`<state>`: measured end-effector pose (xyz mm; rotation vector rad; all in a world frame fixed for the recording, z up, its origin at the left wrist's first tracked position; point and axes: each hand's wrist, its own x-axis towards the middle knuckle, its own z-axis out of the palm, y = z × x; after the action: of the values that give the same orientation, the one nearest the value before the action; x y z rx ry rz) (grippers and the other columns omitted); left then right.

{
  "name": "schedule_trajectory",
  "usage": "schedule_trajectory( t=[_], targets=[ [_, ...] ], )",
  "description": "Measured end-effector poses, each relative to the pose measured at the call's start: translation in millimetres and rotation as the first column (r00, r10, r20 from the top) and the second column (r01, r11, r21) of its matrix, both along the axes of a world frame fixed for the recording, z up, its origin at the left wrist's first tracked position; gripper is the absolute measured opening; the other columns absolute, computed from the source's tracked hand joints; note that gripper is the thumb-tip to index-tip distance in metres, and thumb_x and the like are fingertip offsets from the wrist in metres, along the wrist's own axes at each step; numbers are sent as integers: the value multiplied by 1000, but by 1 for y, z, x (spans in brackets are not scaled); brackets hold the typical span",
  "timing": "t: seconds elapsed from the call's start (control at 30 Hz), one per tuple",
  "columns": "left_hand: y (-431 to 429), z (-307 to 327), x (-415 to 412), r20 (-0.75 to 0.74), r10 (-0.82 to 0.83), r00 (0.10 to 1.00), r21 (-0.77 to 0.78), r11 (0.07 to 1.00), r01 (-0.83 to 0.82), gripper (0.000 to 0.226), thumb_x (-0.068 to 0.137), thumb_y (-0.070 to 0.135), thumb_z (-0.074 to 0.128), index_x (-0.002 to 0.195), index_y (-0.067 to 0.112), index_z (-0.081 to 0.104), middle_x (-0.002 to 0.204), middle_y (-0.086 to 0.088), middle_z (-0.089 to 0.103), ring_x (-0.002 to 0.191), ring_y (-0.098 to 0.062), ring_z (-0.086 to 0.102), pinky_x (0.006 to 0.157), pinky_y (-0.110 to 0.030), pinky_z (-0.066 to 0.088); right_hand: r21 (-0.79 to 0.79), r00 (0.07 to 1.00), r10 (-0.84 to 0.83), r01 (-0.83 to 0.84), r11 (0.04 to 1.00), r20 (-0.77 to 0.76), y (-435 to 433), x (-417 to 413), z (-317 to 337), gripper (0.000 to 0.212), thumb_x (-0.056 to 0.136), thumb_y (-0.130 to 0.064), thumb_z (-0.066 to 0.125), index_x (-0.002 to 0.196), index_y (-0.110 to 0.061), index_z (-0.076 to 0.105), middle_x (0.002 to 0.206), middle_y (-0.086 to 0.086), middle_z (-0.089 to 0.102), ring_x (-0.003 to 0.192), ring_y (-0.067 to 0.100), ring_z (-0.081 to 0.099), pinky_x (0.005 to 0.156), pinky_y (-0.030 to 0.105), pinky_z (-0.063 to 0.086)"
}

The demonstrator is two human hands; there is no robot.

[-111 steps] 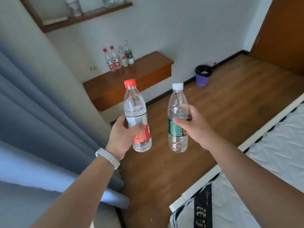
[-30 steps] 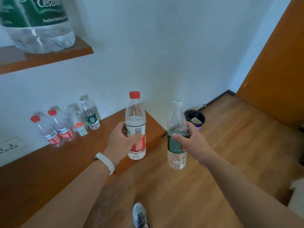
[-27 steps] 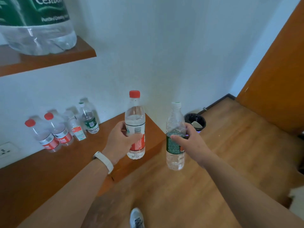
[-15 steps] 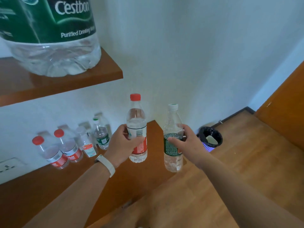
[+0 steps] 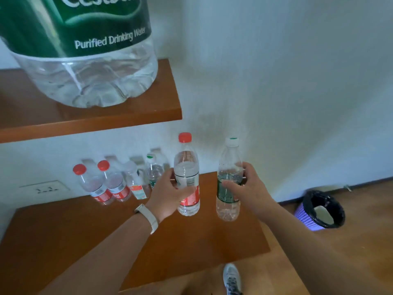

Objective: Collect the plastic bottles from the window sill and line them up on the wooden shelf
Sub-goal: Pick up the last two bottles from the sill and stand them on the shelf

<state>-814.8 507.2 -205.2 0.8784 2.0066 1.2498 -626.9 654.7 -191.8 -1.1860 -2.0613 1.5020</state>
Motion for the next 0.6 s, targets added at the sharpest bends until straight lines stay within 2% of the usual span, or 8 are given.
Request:
schedule_trajectory(
  t=[0.07, 0.13, 0.33, 0.43, 0.53, 0.6],
  targets=[
    [7, -7, 0, -3, 65, 998, -13, 998, -65, 50, 76, 29, 84, 119, 24, 58, 105, 6, 70, 96, -11, 68, 84, -34, 60, -1, 998, 63, -63, 998, 3, 18, -12, -5, 61, 86, -29, 75, 135, -30, 38, 110, -9, 62, 93, 3, 65, 71, 18, 54],
    [16, -10, -1, -21, 151, 988, -48, 987, -151, 52, 76, 27, 84, 120, 21, 57, 106, 5, 69, 98, -13, 67, 85, -36, 59, -14, 993, 115, -114, 993, 10, 39, -24, -7, 67, 83, -33, 77, 137, -31, 37, 112, -7, 62, 94, 6, 65, 81, 29, 57],
    [58, -20, -1, -131, 354, 926, -107, 924, -368, 54, 74, 26, 85, 118, 19, 56, 102, 6, 67, 93, -11, 65, 82, -33, 58, -63, 961, 277, -278, 959, -27, 104, -47, -23, 64, 85, -27, 76, 134, -33, 35, 113, -12, 60, 96, 4, 63, 74, 20, 52],
    [73, -31, 3, -141, 443, 885, -128, 879, -460, 51, 73, 26, 86, 114, 18, 56, 98, 4, 66, 89, -15, 64, 81, -35, 58, -60, 941, 338, -338, 939, 3, 126, -57, -39, 68, 81, -34, 75, 136, -33, 35, 116, -13, 61, 100, 5, 62, 81, 28, 55],
    [79, -45, 2, -111, 498, 860, -162, 845, -510, 49, 73, 25, 86, 111, 18, 57, 96, 4, 67, 86, -15, 65, 80, -37, 59, -45, 926, 374, -372, 927, 46, 134, -68, -54, 67, 74, -44, 73, 130, -40, 37, 112, -19, 61, 99, 5, 63, 87, 35, 57],
    [82, -52, 0, -118, 501, 858, -191, 836, -514, 47, 73, 27, 86, 109, 20, 57, 94, 6, 68, 85, -12, 66, 79, -34, 58, -48, 918, 393, -391, 919, 55, 136, -76, -62, 63, 76, -39, 75, 127, -38, 39, 108, -17, 63, 95, 4, 64, 86, 36, 57]
  ],
)
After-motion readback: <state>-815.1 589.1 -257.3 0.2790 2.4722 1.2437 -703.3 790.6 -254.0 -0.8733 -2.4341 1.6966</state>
